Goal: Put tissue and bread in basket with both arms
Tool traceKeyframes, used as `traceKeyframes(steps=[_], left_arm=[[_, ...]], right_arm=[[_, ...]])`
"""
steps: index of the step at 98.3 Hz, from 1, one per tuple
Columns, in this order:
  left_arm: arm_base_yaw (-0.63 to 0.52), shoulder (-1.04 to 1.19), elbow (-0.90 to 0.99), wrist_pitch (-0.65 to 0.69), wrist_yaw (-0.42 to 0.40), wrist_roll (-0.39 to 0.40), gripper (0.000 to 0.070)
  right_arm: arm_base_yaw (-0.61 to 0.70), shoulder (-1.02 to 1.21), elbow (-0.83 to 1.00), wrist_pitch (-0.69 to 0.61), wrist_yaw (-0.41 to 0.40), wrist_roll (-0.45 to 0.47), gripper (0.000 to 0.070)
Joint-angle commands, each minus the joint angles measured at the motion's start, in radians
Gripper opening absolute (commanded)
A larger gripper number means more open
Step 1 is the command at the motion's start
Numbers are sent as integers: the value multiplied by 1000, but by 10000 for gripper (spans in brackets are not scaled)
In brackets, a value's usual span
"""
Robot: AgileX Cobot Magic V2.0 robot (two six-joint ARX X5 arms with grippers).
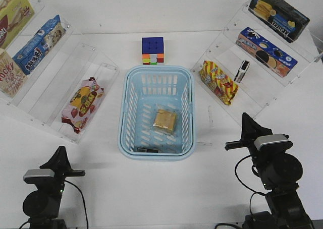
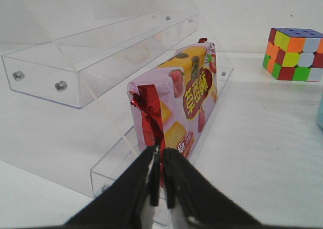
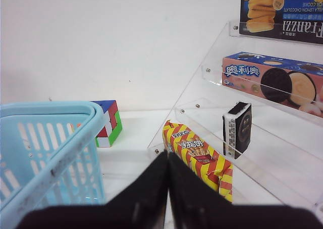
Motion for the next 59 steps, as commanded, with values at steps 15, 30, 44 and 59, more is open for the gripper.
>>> traceKeyframes(steps=[15,30,44,59], left_arm=[[2,-1,-20,16,2,2,1],[2,-1,-20,16,2,2,1],[2,-1,-20,16,2,2,1],[2,-1,-20,16,2,2,1]], right_arm=[[2,4,8,17,0,7,0],[2,4,8,17,0,-8,0],[-5,-3,-3,12,6,-105,0],[-35,-89,-145,106,-23,-272,0]])
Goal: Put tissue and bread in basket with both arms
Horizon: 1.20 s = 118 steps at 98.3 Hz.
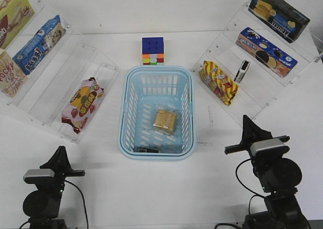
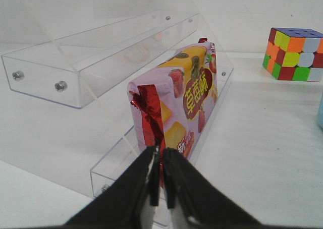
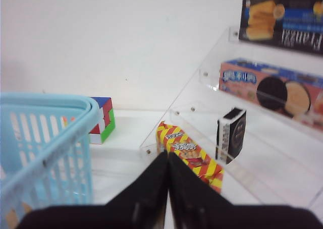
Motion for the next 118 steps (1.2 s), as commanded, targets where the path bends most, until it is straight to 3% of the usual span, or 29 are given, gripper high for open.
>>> traceKeyframes(steps=[1,11,35,46,55,118], left_arm=[[2,-1,-20,16,2,2,1],[2,-1,-20,16,2,2,1],[2,-1,-20,16,2,2,1],[2,-1,-20,16,2,2,1],[1,-1,-20,14,2,2,1],[1,-1,-20,16,2,2,1]], right_arm=[[-15,-42,-79,57,-14,-136,0],[-47,-142,-208,88,-14,-201,0],[-122,-393,-431,-13,45,-182,0],[-134,-475,-428,-176,61,-156,0],[-134,-469,-428,-174,64,-117,0],[-135,-469,-428,-149,63,-114,0]])
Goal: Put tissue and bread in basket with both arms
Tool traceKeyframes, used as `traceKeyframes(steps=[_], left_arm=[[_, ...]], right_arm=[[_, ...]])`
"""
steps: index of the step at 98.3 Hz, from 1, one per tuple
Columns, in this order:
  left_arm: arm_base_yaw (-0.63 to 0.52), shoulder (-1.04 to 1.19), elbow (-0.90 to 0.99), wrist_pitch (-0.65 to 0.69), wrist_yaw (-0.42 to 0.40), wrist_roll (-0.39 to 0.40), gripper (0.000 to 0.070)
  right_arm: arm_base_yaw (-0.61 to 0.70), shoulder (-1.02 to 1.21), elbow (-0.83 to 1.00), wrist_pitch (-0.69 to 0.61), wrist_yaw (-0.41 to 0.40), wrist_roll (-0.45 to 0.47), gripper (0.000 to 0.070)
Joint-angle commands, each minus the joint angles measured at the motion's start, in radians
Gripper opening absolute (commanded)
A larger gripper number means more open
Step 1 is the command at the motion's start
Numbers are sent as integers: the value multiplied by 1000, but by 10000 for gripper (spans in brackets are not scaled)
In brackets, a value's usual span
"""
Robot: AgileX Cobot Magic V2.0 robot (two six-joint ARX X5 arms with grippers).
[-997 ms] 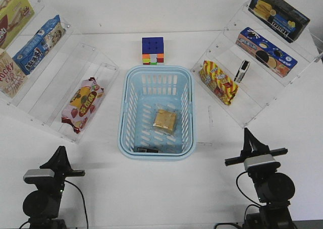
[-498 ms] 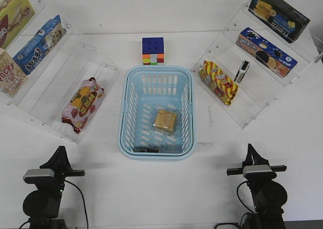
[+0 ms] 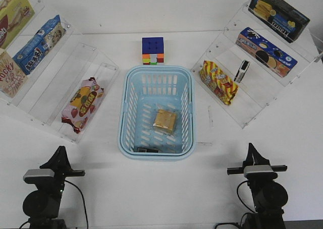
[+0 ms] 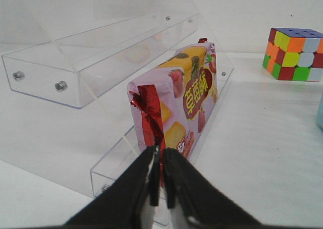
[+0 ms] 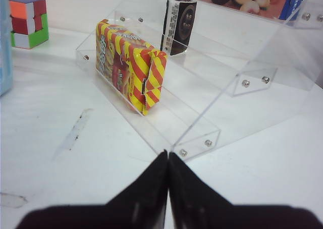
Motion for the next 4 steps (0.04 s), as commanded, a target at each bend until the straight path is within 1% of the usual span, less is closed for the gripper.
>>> traceKeyframes(steps=[1,4], left_arm=[[1,-1,-20,16,2,2,1],[1,-1,-20,16,2,2,1]], right_arm=[[-2,-1,-2,13,0,10,0],[-2,-1,-2,13,0,10,0]])
